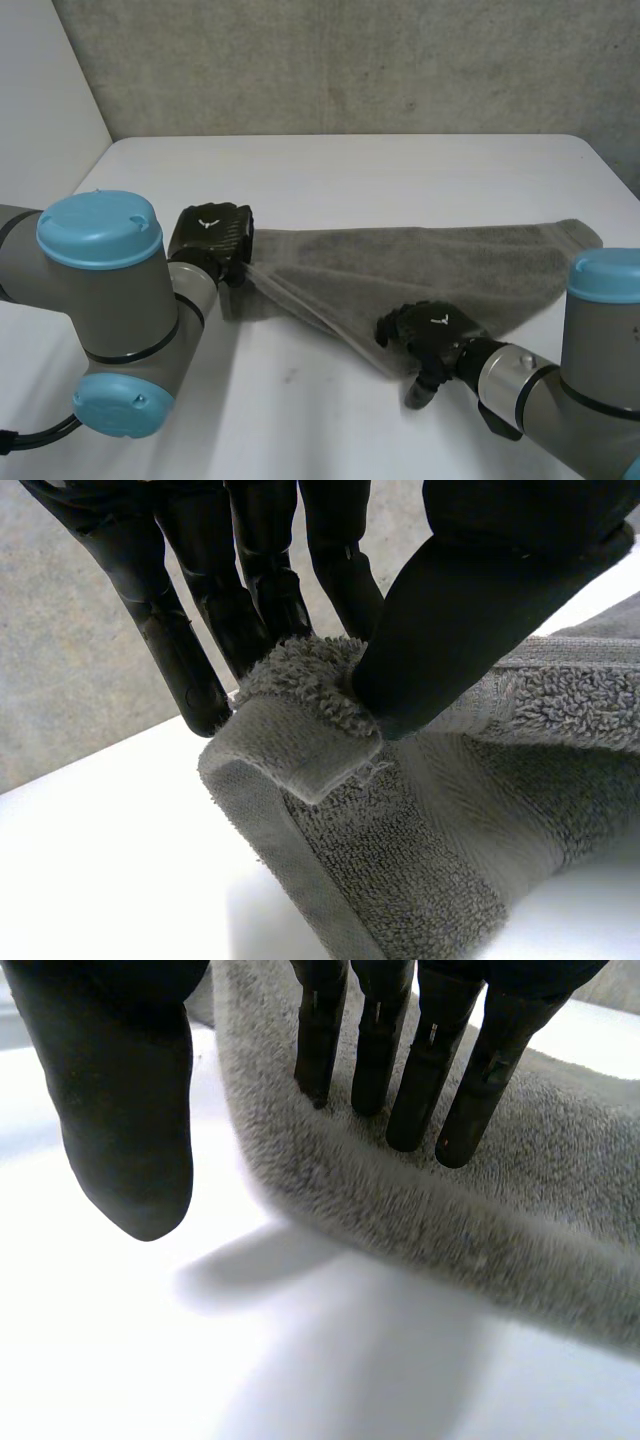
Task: Fold the towel.
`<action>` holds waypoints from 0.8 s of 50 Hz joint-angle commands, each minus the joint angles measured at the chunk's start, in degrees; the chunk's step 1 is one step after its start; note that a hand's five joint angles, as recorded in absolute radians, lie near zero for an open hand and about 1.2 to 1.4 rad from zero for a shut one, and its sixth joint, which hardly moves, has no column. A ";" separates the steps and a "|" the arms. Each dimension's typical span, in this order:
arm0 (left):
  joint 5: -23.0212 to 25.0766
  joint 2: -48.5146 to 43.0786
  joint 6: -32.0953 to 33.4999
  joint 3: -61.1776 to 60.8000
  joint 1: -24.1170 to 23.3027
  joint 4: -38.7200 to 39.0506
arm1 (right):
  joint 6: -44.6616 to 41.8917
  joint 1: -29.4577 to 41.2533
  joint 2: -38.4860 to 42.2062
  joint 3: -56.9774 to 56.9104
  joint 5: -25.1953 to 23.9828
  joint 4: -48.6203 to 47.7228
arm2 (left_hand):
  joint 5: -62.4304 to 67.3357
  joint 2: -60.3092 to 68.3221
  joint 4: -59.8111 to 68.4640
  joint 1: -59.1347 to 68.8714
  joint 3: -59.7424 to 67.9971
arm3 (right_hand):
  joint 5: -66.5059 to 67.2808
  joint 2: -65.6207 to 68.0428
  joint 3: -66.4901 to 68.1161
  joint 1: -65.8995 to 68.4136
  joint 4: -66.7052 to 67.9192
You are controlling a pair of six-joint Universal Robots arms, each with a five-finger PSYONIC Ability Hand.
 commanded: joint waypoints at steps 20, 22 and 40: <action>0.02 -0.42 -0.13 -1.26 0.25 -0.01 | -2.20 1.54 7.64 0.52 5.02 -13.97 | 11.46 10.29 10.26 12.02 10.36 | 18.75 16.81 16.99 17.41 16.72; 0.02 -0.50 -0.13 -1.26 0.25 0.07 | -2.82 1.54 7.82 0.26 5.11 -14.06 | 11.46 10.29 10.26 12.02 10.36 | 27.36 25.43 25.61 26.03 25.34; 0.11 -2.61 0.13 17.37 1.83 3.94 | -15.91 -0.31 6.15 -35.72 6.78 -20.81 | 11.46 10.29 10.26 12.02 10.36 | 50.69 48.75 48.94 49.35 48.67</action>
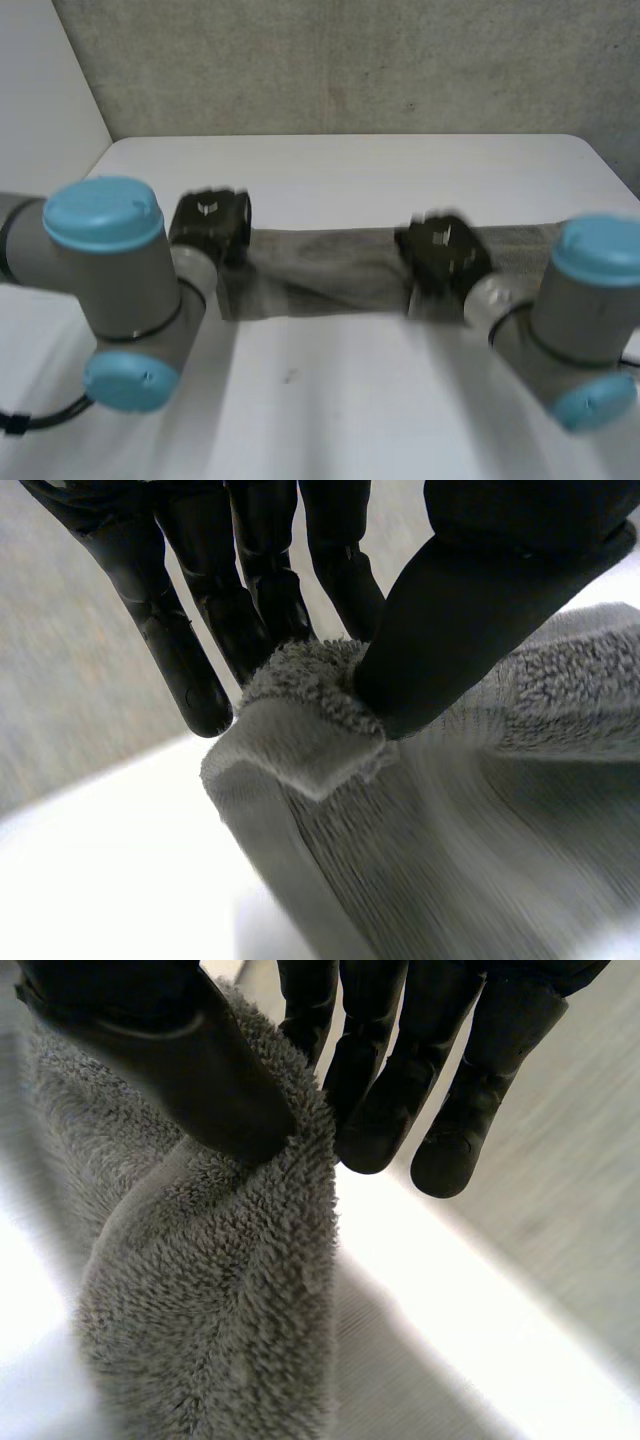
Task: Fold the towel.
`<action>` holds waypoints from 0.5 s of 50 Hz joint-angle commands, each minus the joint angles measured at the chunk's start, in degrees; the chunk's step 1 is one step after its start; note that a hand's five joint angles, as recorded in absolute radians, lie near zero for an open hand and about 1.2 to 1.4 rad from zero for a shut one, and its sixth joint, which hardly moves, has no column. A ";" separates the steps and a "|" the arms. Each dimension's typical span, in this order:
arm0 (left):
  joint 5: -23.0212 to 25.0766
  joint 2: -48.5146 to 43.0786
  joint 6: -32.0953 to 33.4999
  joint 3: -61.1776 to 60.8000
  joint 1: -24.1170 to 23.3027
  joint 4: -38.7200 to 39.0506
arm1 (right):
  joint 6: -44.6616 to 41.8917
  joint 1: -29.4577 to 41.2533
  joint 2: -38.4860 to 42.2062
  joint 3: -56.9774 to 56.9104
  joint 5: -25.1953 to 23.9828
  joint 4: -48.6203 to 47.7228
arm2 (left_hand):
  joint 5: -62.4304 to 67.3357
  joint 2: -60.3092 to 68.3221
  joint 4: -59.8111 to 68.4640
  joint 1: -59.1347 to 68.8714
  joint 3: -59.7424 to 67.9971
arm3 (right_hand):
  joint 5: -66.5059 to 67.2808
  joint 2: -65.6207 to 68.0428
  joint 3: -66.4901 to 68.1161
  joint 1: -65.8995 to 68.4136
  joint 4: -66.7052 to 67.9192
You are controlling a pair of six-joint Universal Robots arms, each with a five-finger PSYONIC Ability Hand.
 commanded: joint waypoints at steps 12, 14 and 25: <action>-0.70 6.36 -3.12 22.67 2.36 13.56 | -1.78 0.11 -0.64 -35.95 -0.85 -7.80 | 11.43 10.28 10.24 12.01 10.36 | 3.05 4.89 3.36 3.64 2.94; -0.61 6.63 -3.39 19.49 2.45 12.68 | -0.46 0.11 -0.46 -32.72 -3.21 -1.51 | 11.43 10.28 10.24 12.01 10.36 | 3.05 4.89 3.36 3.64 2.94; 0.18 7.60 -2.95 -7.76 4.12 11.53 | -3.61 -0.68 7.17 -23.04 -13.86 23.99 | 11.43 10.28 10.24 12.01 10.36 | 3.05 4.89 3.36 3.64 2.94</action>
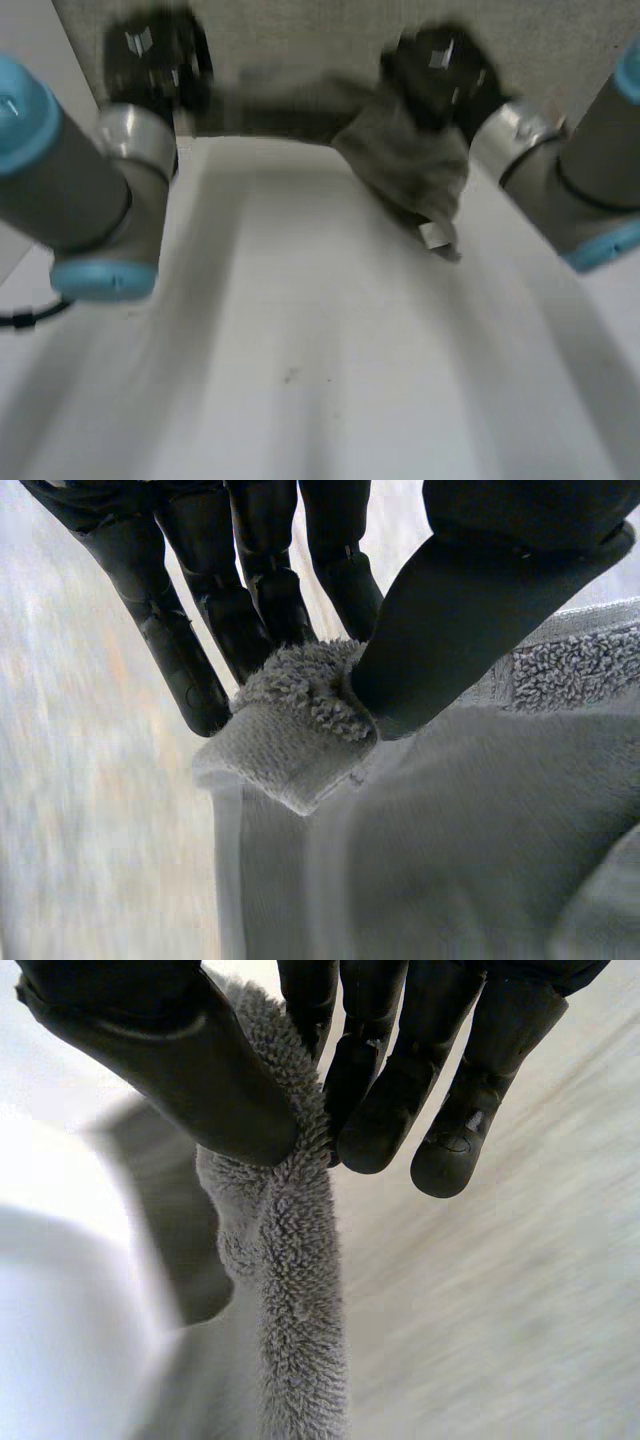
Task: Fold the towel.
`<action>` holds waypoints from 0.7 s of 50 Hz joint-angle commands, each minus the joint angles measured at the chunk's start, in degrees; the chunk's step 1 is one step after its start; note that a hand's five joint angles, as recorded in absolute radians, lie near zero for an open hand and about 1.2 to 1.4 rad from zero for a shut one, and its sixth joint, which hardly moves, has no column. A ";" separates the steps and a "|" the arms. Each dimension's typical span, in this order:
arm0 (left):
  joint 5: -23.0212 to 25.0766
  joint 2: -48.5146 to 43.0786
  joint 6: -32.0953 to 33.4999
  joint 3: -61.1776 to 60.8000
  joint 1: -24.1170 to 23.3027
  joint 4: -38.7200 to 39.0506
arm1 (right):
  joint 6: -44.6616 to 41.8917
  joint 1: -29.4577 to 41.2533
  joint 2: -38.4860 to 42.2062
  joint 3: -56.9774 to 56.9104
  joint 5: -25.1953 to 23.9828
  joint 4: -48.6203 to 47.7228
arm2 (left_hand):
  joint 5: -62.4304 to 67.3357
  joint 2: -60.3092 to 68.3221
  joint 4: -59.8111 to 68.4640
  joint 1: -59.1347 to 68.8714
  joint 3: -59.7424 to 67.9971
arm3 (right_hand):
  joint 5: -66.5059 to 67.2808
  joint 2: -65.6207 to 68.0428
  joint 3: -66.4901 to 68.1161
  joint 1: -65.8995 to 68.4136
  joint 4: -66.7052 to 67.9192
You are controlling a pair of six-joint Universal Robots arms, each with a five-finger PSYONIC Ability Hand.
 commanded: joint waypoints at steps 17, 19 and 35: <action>1.14 3.15 0.29 -20.71 0.03 -0.62 | -2.26 -0.86 9.63 10.29 -4.98 17.55 | 11.37 10.26 10.23 12.01 10.33 | -10.43 -8.34 -9.87 -9.90 -10.29; 1.05 3.77 0.29 -19.92 -0.14 -0.88 | 2.38 -0.95 8.05 12.04 -4.98 15.54 | 11.37 10.26 10.23 12.01 10.33 | -39.89 -37.80 -39.33 -39.36 -39.75; 0.79 10.10 -0.15 -8.76 -4.36 -7.47 | 20.57 -0.25 -2.05 25.57 -2.18 4.65 | 11.37 10.26 10.23 12.01 10.33 | -67.20 -65.11 -66.64 -66.67 -67.07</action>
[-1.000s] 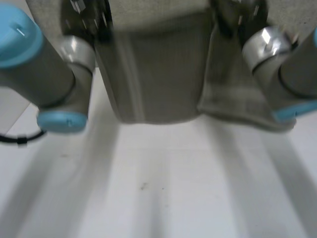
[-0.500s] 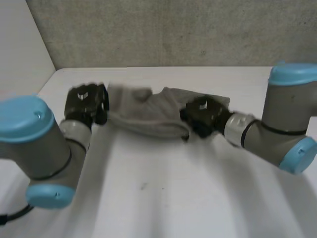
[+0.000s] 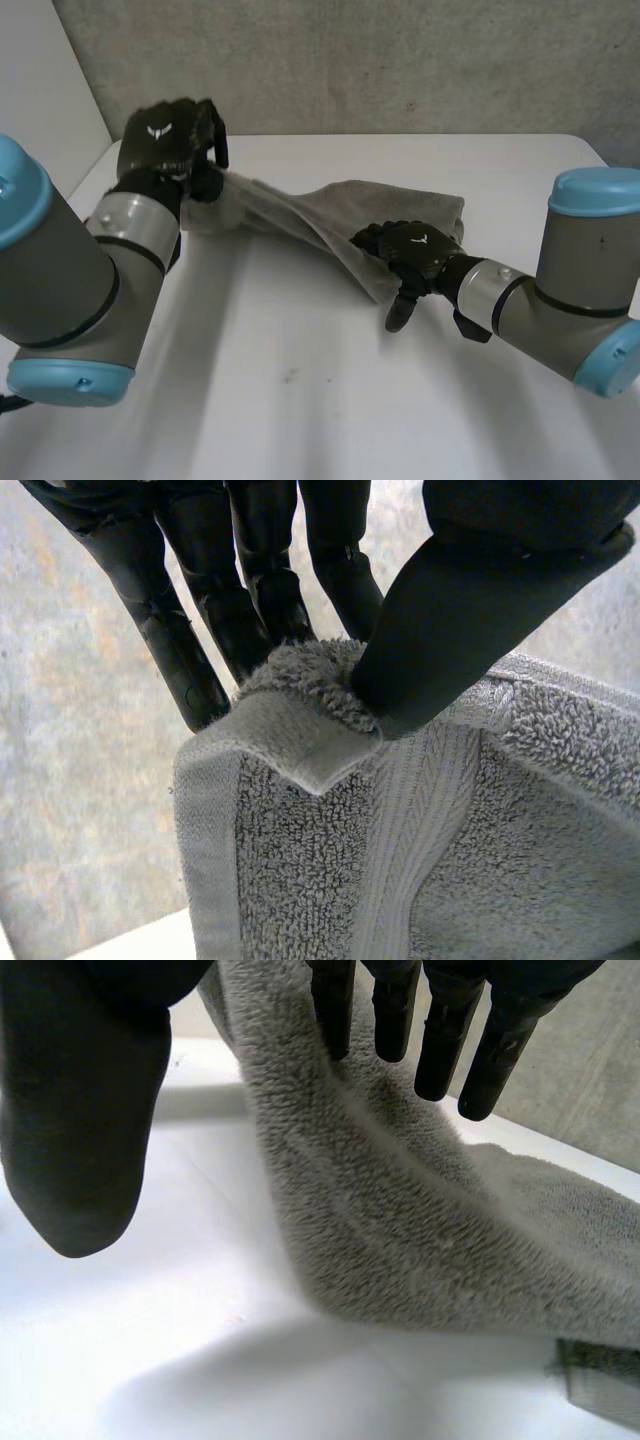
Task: Fold the towel.
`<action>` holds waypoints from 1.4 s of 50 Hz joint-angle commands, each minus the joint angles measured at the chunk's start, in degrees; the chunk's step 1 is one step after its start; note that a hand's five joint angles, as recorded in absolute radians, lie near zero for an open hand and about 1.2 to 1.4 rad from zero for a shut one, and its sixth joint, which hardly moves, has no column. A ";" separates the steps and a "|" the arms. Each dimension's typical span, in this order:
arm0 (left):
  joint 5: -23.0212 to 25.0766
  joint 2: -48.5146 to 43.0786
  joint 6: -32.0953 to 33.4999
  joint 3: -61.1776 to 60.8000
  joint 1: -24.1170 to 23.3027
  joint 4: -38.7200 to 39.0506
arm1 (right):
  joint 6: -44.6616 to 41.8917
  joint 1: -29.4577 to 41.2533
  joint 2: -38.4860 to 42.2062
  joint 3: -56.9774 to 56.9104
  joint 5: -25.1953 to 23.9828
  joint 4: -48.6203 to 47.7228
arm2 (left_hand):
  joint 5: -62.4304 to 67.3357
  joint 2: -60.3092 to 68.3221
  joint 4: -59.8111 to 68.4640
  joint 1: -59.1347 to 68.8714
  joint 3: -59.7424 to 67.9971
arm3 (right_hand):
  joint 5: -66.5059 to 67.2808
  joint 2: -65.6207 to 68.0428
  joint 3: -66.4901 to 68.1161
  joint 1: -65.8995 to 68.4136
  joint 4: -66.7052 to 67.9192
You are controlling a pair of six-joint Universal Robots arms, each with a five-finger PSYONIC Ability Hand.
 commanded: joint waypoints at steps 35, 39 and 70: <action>-0.80 6.10 -4.58 5.41 -3.03 -3.93 | 25.13 15.57 12.09 -7.80 36.78 -19.93 | 11.37 10.25 10.23 12.01 10.31 | -3.95 -4.96 -4.59 -3.75 -5.54; -0.63 6.81 -6.95 5.50 -1.54 -4.72 | 24.86 15.48 13.59 -9.48 38.01 -21.69 | 11.37 10.25 10.23 12.01 10.31 | -3.95 -4.96 -4.59 -3.75 -5.54; -0.63 7.07 -8.01 5.41 1.19 -4.99 | 26.61 -2.61 1.05 -6.92 25.99 -28.64 | 11.37 10.25 10.23 12.01 10.31 | 66.05 65.04 65.41 66.25 64.46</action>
